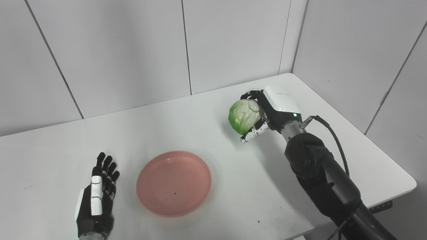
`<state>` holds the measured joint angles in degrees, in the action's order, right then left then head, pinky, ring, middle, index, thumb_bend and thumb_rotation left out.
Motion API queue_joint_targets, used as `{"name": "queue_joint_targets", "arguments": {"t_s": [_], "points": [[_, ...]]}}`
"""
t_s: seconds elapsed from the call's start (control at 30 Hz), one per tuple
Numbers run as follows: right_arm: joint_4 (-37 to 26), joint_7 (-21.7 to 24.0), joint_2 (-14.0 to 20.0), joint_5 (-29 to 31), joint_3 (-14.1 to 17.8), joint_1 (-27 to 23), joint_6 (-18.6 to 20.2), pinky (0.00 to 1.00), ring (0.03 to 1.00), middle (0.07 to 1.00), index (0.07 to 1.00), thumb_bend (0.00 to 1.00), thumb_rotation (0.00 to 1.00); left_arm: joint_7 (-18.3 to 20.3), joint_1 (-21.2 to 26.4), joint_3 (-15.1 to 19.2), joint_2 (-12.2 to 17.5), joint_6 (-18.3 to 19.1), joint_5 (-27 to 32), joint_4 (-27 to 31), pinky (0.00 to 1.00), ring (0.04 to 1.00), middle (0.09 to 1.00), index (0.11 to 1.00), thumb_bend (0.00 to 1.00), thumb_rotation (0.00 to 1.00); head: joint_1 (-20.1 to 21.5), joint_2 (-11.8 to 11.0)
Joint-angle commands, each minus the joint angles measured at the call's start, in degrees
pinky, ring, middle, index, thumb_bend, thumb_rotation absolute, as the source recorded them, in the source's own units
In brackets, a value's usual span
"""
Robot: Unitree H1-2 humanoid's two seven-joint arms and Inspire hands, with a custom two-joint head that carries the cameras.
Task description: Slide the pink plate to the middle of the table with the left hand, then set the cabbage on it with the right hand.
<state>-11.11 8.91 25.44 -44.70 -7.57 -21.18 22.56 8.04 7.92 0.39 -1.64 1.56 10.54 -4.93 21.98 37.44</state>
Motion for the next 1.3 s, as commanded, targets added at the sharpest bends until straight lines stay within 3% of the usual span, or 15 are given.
{"name": "queue_joint_targets", "arguments": {"t_s": [0.0, 0.07, 0.13, 0.2, 0.33, 0.47, 0.63, 0.73, 0.93, 1.17, 1.27], "points": [[-2.5, -1.5, 0.6, -0.6, -0.5, -2.0, -3.4, 0.24, 0.346, 0.427, 0.501, 0.53, 0.00, -1.5, -1.9, -0.9, -1.0, 0.7, -2.0, 0.6, 1.00, 1.000, 1.000, 1.000, 0.77, 0.93, -1.8, 0.2], [-3.1, -0.8, 0.6, -1.4, -1.4, -2.0, -3.9, 0.23, 0.324, 0.411, 0.501, 0.53, 0.00, -2.4, -2.2, -1.4, -1.7, 1.0, -2.9, 1.6, 1.00, 1.000, 1.000, 1.000, 0.77, 0.94, -4.1, 0.6], [-4.0, 0.3, 0.5, -1.2, -2.5, -2.0, -4.1, 0.18, 0.256, 0.455, 0.486, 0.53, 0.00, -3.0, -2.4, -2.1, -2.3, 1.7, -3.7, 2.4, 1.00, 1.000, 1.000, 1.000, 0.76, 0.95, -6.5, 0.9], [-4.5, 0.9, 0.6, -0.8, -3.2, -2.0, -4.7, 0.16, 0.245, 0.405, 0.489, 0.53, 0.00, -3.5, -2.6, -2.9, -2.8, 2.4, -4.6, 3.3, 1.00, 1.000, 1.000, 1.000, 0.75, 0.98, -8.7, 1.2], [-5.5, 0.9, 0.1, -0.5, -4.6, -1.3, -7.3, 0.24, 0.330, 0.442, 0.489, 0.53, 0.00, -5.0, -2.9, -4.0, -4.7, 4.5, -5.6, 5.4, 1.00, 1.000, 1.000, 1.000, 0.69, 1.00, -13.2, 1.5], [-6.4, 0.8, -0.5, 0.6, -4.8, -0.5, -9.1, 0.23, 0.310, 0.438, 0.489, 0.53, 0.00, -6.1, -3.1, -5.0, -6.2, 5.4, -6.4, 6.5, 1.00, 1.000, 1.000, 1.000, 0.66, 1.00, -15.9, 1.7], [-7.2, 0.8, -1.6, 0.6, -5.5, 0.4, -11.4, 0.23, 0.315, 0.450, 0.487, 0.53, 0.00, -7.0, -3.0, -5.5, -7.4, 5.6, -6.3, 6.7, 1.00, 1.000, 1.000, 1.000, 0.64, 1.00, -16.3, 1.9], [-6.7, -0.2, -2.4, 1.2, -6.7, 0.8, -14.7, 0.29, 0.372, 0.469, 0.509, 0.52, 0.00, -7.8, -3.0, -5.7, -7.8, 5.4, -6.9, 6.6, 1.00, 1.000, 1.000, 1.000, 0.64, 1.00, -16.1, 1.9], [-4.4, -2.8, -5.8, 0.5, -8.5, 2.2, -18.8, 0.31, 0.397, 0.486, 0.505, 0.52, 0.00, -7.9, -2.8, -5.8, -7.8, 5.7, -7.4, 6.7, 1.00, 1.000, 1.000, 1.000, 0.65, 1.00, -15.7, 2.0], [-3.0, -0.5, -8.9, -2.1, -11.6, 2.3, -17.6, 0.42, 0.455, 0.504, 0.474, 0.52, 0.00, -7.3, -2.8, -6.1, -7.3, 5.6, -7.5, 6.4, 1.00, 1.000, 1.000, 1.000, 0.68, 1.00, -15.3, 2.0], [-3.1, 0.8, -9.9, -2.2, -12.0, 2.1, -17.2, 0.39, 0.442, 0.496, 0.486, 0.52, 0.00, -7.4, -2.6, -6.0, -7.2, 5.8, -7.5, 6.2, 1.00, 1.000, 1.000, 1.000, 0.69, 1.00, -15.0, 1.9]]}}
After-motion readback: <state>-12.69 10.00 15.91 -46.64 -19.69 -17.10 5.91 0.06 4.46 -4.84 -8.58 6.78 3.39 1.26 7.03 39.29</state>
